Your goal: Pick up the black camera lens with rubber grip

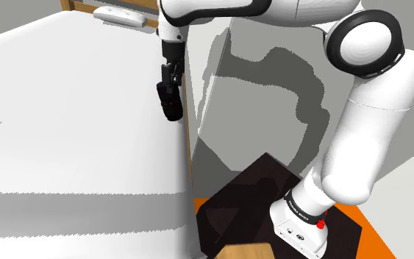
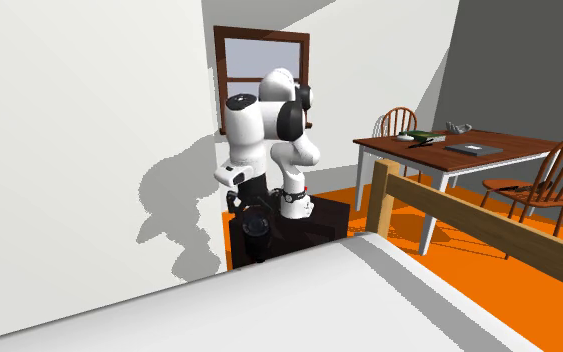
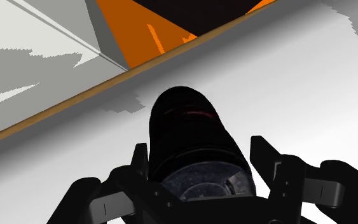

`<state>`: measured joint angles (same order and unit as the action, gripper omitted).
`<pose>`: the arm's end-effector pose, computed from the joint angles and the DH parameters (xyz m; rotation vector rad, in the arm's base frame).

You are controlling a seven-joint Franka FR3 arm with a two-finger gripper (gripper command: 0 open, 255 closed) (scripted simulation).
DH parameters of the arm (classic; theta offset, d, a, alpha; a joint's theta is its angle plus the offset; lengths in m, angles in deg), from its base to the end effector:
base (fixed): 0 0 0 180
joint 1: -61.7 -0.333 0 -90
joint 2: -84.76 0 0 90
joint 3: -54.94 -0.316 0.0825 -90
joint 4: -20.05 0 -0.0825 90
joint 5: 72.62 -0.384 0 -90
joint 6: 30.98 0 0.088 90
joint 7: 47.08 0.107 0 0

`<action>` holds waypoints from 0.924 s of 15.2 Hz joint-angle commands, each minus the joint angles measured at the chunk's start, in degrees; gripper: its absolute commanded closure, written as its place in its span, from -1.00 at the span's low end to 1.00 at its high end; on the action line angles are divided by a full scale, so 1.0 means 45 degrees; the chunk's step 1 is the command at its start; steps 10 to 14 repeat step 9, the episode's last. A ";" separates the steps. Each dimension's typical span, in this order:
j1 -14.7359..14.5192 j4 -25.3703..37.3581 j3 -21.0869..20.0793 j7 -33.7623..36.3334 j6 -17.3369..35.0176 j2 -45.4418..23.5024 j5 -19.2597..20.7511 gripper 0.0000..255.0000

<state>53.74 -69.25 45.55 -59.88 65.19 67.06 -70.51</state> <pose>0.6074 0.1746 0.4561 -3.0123 -0.8184 0.2899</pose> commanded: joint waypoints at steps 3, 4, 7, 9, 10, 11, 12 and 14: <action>-0.0023 0.0629 -0.0015 0.0011 -0.0668 0.0048 -0.0011 1.00; -0.0026 0.0793 -0.0017 0.0011 -0.0837 0.0054 -0.0013 1.00; -0.0039 0.1312 -0.0024 0.0011 -0.1352 0.0050 -0.0015 1.00; -0.0040 0.1339 -0.0024 0.0011 -0.1378 0.0050 -0.0015 1.00; -0.0040 0.1339 -0.0024 0.0011 -0.1378 0.0050 -0.0015 1.00; -0.0040 0.1339 -0.0024 0.0011 -0.1378 0.0050 -0.0015 1.00; -0.0040 0.1339 -0.0024 0.0011 -0.1378 0.0050 -0.0015 1.00; -0.0040 0.1339 -0.0024 0.0011 -0.1378 0.0050 -0.0015 1.00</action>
